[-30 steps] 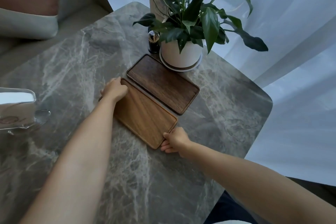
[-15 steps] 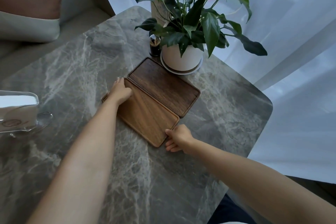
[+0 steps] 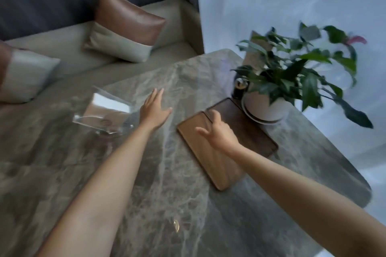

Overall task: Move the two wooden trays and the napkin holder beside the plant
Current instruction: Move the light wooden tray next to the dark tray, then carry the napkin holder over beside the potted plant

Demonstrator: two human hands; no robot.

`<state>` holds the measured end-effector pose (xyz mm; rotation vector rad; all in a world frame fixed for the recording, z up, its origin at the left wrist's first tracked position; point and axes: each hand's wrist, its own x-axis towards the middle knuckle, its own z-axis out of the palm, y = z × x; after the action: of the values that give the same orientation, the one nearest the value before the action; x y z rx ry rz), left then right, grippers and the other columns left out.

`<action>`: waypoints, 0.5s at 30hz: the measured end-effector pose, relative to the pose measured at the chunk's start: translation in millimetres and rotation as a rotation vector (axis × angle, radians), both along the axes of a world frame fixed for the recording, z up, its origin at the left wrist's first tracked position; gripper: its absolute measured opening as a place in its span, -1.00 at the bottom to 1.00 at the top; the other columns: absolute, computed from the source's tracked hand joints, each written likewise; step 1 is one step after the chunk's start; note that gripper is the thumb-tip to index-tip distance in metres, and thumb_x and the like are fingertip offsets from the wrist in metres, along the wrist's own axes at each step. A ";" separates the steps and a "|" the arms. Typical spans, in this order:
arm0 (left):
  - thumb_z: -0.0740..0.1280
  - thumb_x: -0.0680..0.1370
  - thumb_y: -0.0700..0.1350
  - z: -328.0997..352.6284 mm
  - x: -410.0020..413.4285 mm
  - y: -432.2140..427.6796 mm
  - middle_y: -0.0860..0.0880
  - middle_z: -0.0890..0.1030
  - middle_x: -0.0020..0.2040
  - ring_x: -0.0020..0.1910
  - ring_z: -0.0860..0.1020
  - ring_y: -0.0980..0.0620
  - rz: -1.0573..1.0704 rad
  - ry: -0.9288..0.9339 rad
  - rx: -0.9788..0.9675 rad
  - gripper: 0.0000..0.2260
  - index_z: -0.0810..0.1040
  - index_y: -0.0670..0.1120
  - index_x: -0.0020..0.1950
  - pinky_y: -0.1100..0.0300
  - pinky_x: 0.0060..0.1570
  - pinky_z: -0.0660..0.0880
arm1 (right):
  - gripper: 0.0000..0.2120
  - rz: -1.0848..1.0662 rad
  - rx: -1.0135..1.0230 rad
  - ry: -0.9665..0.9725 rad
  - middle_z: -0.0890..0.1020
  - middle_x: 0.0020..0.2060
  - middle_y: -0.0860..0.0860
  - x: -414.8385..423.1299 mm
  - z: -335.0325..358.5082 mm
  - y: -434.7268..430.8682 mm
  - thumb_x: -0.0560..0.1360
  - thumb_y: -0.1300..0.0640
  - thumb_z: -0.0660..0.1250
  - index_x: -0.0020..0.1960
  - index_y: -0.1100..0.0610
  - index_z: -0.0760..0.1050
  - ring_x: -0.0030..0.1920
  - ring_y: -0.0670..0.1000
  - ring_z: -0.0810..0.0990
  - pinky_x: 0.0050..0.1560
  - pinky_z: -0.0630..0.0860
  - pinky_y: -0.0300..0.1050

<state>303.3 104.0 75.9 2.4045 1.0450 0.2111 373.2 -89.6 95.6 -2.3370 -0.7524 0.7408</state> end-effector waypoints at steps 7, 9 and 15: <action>0.38 0.45 -0.01 35.4 -90.6 63.4 -0.14 0.11 0.55 0.51 0.12 -0.10 0.229 -0.101 0.110 -0.32 0.14 -0.06 0.49 0.06 0.45 0.09 | -0.10 0.302 0.155 -0.094 0.12 0.48 0.16 -26.0 35.0 108.0 0.46 -0.07 0.33 0.51 0.09 -0.24 0.44 0.20 0.21 0.39 0.25 0.10; 0.40 0.44 0.01 36.9 -114.5 80.2 -0.13 0.09 0.55 0.52 0.11 -0.09 0.291 -0.107 0.105 -0.29 0.14 -0.04 0.50 0.06 0.45 0.09 | -0.08 0.396 0.157 -0.144 0.09 0.49 0.14 -37.5 36.5 135.9 0.45 -0.07 0.33 0.50 0.08 -0.27 0.45 0.21 0.16 0.41 0.20 0.10; 0.44 0.39 0.06 21.9 -162.8 118.4 -0.13 0.05 0.56 0.53 0.05 -0.07 0.404 -0.047 0.031 -0.18 0.06 0.00 0.51 0.05 0.46 0.08 | -0.03 0.577 0.100 -0.206 -0.07 0.53 0.14 -68.8 22.5 203.3 0.43 -0.03 0.37 0.50 0.08 -0.31 0.51 0.16 0.00 0.47 0.12 0.08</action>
<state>140.6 222.4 97.8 2.1793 1.5066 0.4227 304.4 113.8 118.1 -2.1340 -1.5550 0.6737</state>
